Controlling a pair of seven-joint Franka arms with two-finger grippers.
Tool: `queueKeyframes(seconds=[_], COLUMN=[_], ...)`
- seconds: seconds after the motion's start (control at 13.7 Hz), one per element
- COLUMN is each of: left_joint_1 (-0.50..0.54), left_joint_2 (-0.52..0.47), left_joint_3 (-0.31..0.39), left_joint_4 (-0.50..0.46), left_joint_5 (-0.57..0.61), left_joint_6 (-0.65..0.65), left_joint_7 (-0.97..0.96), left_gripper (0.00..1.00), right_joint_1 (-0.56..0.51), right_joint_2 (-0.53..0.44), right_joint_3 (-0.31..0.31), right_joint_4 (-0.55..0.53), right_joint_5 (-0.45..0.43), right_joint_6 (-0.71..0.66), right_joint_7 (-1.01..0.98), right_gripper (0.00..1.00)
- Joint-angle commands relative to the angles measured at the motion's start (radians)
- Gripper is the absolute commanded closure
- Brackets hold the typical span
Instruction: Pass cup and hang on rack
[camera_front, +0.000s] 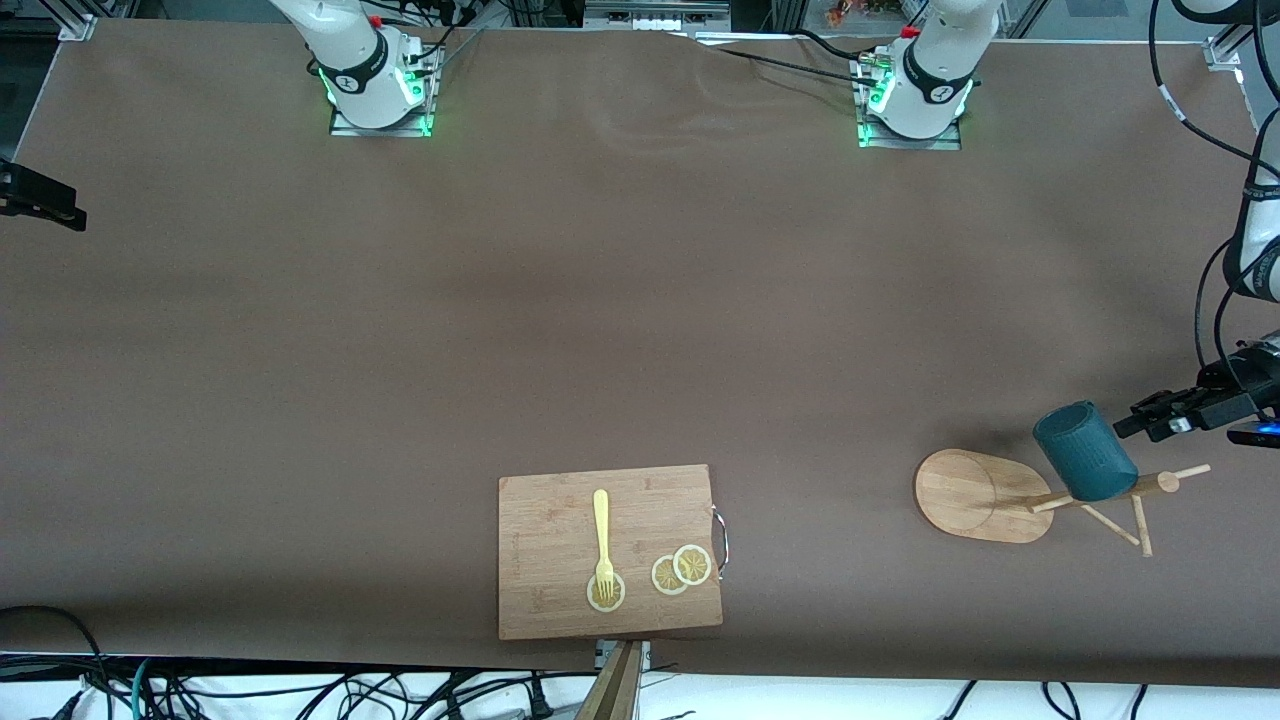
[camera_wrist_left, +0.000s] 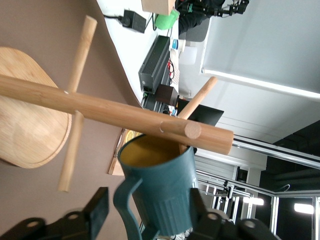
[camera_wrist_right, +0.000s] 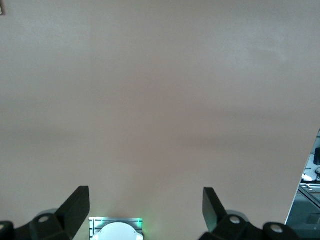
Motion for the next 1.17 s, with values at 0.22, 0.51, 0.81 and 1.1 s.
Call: queueKeyframes(seconds=[0.22, 0.51, 0.81, 1.1], left_joint_1=[0.004, 0.021, -0.042, -0.148], left_joint_2=[0.001, -0.079, -0.248, -0.398], left_joint_3=[0.02, 0.016, -0.001, -0.001], left_joint_4=[0.116, 0.183, 0.194, 0.19], left_joint_5=[0.252, 0.523, 0.842, 1.014], left_joint_6=[-0.006, -0.009, -0.009, -0.023], left_joint_7=[0.047, 0.078, 0.07, 0.046], left_gripper=[0.0, 0.0, 0.0, 0.0], right_joint_1=[-0.009, -0.009, -0.007, -0.01], right_joint_2=[0.0, 0.0, 0.002, 0.002], right_joint_3=[0.001, 0.001, 0.001, -0.002], right_joint_4=[0.014, 0.014, 0.014, 0.014], right_joint_5=[0.017, 0.015, 0.018, 0.057], right_joint_6=[-0.006, -0.004, -0.006, -0.006], right_joint_7=[-0.019, -0.02, -0.008, 0.024], right_gripper=[0.0, 0.0, 0.0, 0.0])
